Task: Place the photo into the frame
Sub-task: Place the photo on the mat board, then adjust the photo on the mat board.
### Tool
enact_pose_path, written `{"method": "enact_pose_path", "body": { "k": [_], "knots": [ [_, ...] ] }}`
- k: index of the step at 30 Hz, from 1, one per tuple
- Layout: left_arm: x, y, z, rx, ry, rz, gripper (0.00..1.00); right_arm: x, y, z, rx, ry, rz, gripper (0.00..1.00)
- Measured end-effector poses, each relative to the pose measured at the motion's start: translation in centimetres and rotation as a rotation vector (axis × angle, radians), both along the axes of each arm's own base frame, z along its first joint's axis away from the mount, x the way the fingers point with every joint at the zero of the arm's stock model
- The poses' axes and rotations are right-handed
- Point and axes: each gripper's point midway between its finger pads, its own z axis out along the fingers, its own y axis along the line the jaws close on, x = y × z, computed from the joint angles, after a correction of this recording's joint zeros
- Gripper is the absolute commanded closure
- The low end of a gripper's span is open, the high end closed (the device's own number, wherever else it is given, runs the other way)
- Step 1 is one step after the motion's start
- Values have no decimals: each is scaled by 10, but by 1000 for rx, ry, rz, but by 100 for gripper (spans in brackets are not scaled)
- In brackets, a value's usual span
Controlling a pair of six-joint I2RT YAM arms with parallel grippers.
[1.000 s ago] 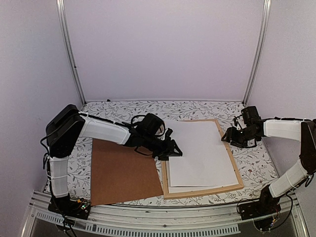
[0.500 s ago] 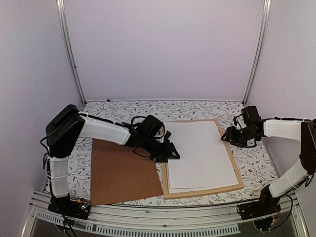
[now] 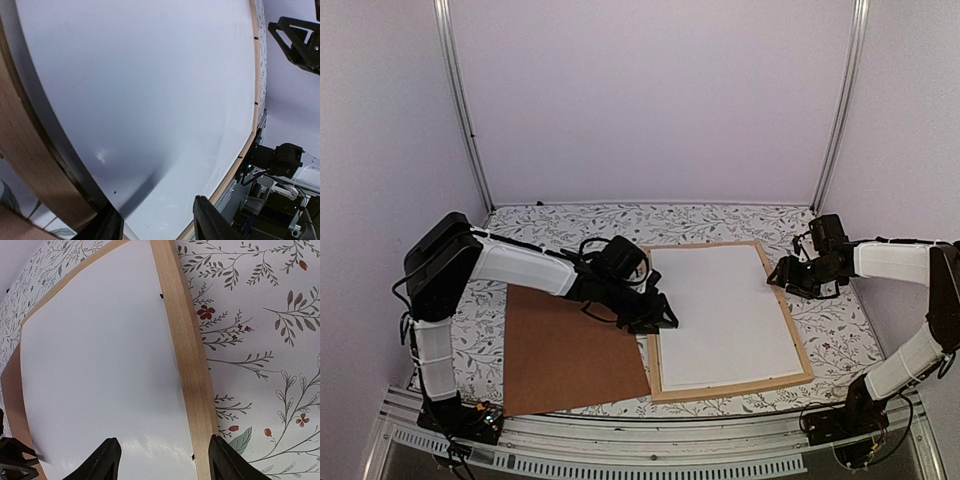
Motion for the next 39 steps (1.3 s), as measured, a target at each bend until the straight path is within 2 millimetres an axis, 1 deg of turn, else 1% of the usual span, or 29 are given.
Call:
{"method": "enact_pose_path", "body": {
  "k": [7, 12, 17, 19, 22, 26, 29, 31, 32, 34, 36, 39],
  "knots": [
    [-3, 10, 9, 18, -19, 8, 47, 0, 0, 2, -6, -8, 7, 33],
    [0, 19, 23, 37, -70, 22, 44, 0, -1, 8, -15, -24, 18, 33],
    [12, 37, 41, 69, -148, 56, 39, 4, 1, 18, -19, -54, 36, 33],
    [22, 49, 52, 87, -192, 84, 36, 6, 6, 25, -18, -73, 51, 33],
    [41, 71, 68, 119, -260, 140, 34, 6, 21, 36, -17, -106, 94, 32],
    [68, 109, 90, 145, -334, 231, 34, 2, 57, 53, -10, -156, 193, 32],
    [85, 141, 97, 162, -358, 296, 34, -2, 84, 63, 1, -186, 259, 32],
    [92, 160, 96, 177, -362, 325, 34, -1, 99, 67, 5, -201, 293, 32],
    [96, 168, 95, 185, -362, 339, 34, 1, 108, 66, 6, -204, 309, 32],
    [102, 181, 93, 197, -361, 359, 34, 6, 121, 58, 2, -195, 332, 32],
    [104, 187, 90, 204, -359, 367, 34, 9, 128, 46, -9, -174, 339, 33],
    [104, 189, 89, 203, -358, 357, 34, 13, 129, 21, -42, -124, 336, 33]
  ]
}}
